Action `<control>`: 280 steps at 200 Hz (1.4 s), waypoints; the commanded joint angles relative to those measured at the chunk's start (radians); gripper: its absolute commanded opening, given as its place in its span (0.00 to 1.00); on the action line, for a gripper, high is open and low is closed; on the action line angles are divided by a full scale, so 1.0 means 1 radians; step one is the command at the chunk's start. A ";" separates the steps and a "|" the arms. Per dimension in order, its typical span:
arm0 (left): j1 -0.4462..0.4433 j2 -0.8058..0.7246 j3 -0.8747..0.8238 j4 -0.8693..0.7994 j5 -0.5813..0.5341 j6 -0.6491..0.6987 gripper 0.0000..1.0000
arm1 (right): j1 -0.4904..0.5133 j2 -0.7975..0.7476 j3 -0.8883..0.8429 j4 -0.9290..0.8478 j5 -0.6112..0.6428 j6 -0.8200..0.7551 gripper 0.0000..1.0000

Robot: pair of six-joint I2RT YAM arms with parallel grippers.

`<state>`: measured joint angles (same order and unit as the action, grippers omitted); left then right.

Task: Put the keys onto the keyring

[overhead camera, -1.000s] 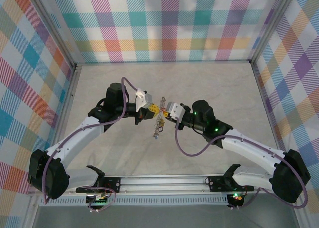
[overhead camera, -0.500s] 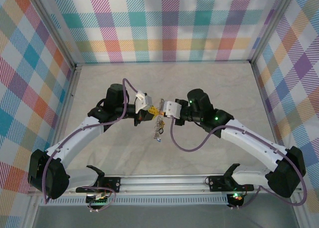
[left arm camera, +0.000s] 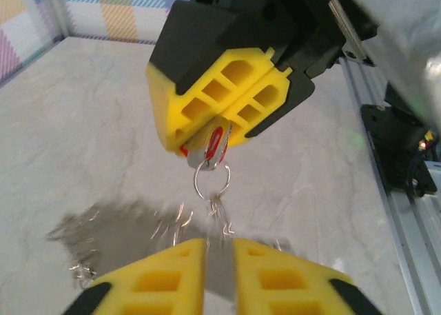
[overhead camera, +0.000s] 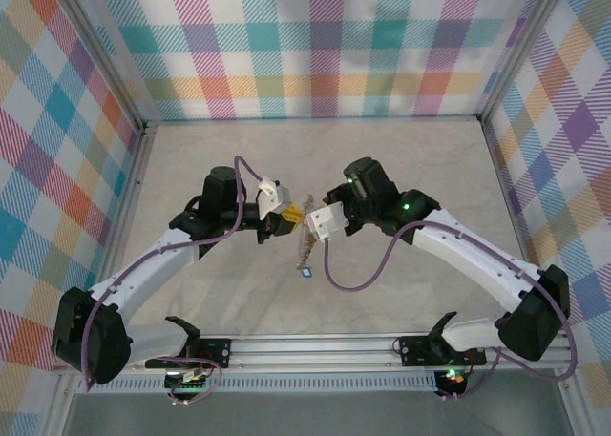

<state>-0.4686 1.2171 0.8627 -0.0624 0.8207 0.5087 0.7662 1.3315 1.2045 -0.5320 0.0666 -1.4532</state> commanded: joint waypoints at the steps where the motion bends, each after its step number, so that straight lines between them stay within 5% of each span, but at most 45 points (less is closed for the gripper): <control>1: 0.013 -0.010 -0.032 0.063 -0.042 -0.062 0.25 | -0.008 0.023 0.052 0.035 0.149 -0.243 0.00; 15: 0.016 -0.020 -0.057 0.103 -0.071 -0.101 0.37 | -0.007 0.035 0.062 0.081 0.183 -0.301 0.00; 46: 0.032 -0.076 -0.134 0.224 -0.231 -0.230 0.40 | -0.010 0.040 0.082 0.143 0.224 -0.421 0.00; 83: 0.082 -0.143 -0.143 0.133 -0.630 -0.384 0.51 | -0.036 0.059 0.135 0.143 0.243 -0.509 0.00; 105: 0.124 -0.172 -0.165 0.059 -0.932 -0.509 0.97 | -0.039 0.073 0.162 0.139 0.248 -0.534 0.00; 114: 0.152 -0.182 -0.174 0.026 -1.002 -0.554 1.00 | -0.040 0.075 0.168 0.143 0.247 -0.538 0.00; 154: 0.275 -0.239 -0.242 -0.039 -1.094 -0.709 1.00 | -0.039 0.089 0.191 0.120 0.256 -0.516 0.00; 205: 0.322 -0.297 -0.284 -0.091 -1.177 -0.778 1.00 | 0.016 0.095 0.165 0.033 0.246 -0.398 0.00; 280: 0.388 -0.279 -0.261 -0.071 -1.131 -0.767 1.00 | 0.270 0.308 0.391 -0.290 0.313 0.156 0.00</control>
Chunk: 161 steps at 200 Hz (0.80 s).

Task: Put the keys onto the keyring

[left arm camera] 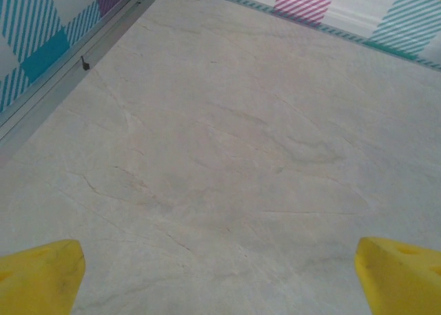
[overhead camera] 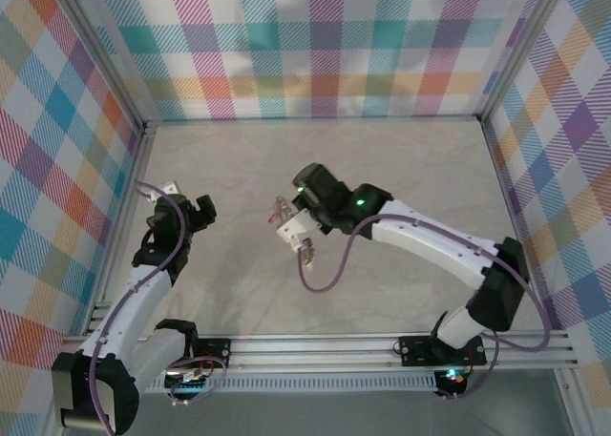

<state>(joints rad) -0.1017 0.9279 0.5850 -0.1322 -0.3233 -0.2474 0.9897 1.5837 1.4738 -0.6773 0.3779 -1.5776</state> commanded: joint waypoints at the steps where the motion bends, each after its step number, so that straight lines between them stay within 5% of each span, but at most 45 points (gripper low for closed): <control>1: 0.022 0.011 0.017 -0.002 0.013 -0.011 1.00 | 0.047 0.061 0.128 -0.149 -0.001 0.287 0.00; 32: 0.032 0.029 0.038 -0.006 0.023 0.000 1.00 | 0.087 0.174 0.343 -0.307 -0.155 0.534 0.00; 63: 0.036 0.042 0.056 -0.028 0.027 0.019 1.00 | 0.094 0.225 0.368 -0.312 -0.240 0.665 0.00; 161: 0.039 0.049 0.031 -0.043 0.025 0.063 1.00 | 0.030 0.252 0.248 -0.254 -0.263 0.746 0.00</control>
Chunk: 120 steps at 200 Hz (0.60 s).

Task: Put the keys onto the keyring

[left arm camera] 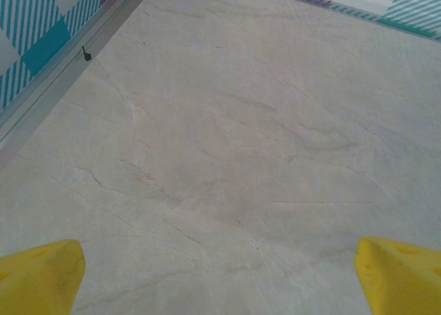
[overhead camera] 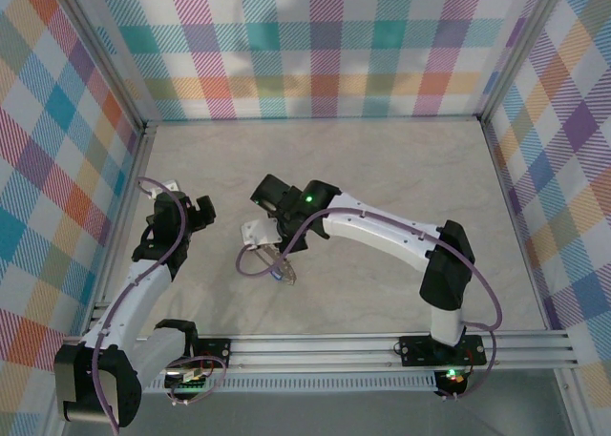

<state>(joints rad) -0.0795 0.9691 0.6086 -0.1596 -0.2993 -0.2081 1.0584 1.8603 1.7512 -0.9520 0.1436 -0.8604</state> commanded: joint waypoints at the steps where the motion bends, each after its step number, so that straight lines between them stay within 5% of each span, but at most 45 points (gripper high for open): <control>1: 0.017 0.008 0.007 -0.015 0.001 0.025 1.00 | -0.040 -0.025 -0.032 0.023 -0.029 0.027 0.00; 120: 0.016 0.089 -0.003 0.008 0.055 0.030 1.00 | -0.259 -0.121 -0.390 0.190 -0.092 0.044 0.00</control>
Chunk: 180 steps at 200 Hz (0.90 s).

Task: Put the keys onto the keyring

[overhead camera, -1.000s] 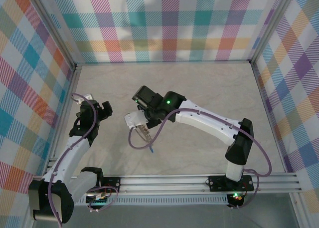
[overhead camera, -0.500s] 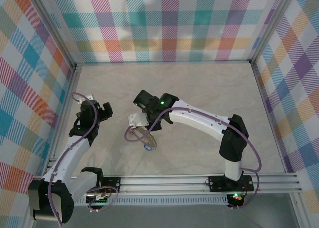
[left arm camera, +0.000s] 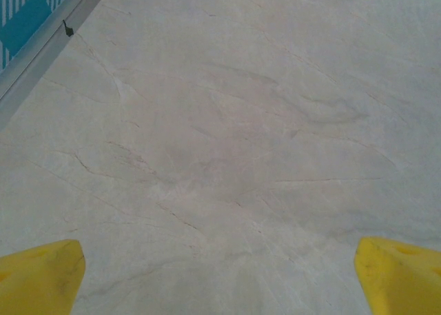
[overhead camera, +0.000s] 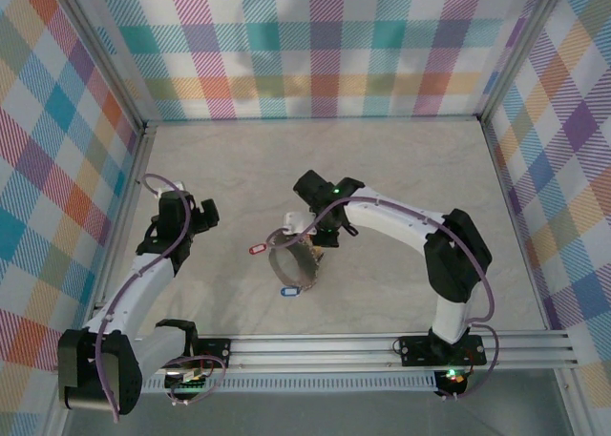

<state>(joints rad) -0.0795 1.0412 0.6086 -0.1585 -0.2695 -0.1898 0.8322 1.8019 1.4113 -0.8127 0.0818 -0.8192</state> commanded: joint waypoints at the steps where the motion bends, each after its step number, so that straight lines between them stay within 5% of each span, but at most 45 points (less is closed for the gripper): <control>1: 0.017 0.017 -0.003 0.007 0.027 0.012 1.00 | -0.034 -0.063 -0.052 0.053 -0.030 0.003 0.00; 96: 0.017 0.050 -0.010 0.019 0.045 0.007 1.00 | -0.152 -0.041 -0.280 0.202 -0.014 0.009 0.01; 180: 0.017 0.070 -0.013 0.024 0.071 0.023 1.00 | -0.216 -0.075 -0.391 0.225 0.102 -0.016 0.34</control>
<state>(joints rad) -0.0769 1.0943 0.6033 -0.1509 -0.2188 -0.1860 0.6353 1.7523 1.0477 -0.5964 0.1619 -0.8307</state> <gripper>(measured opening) 0.999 0.323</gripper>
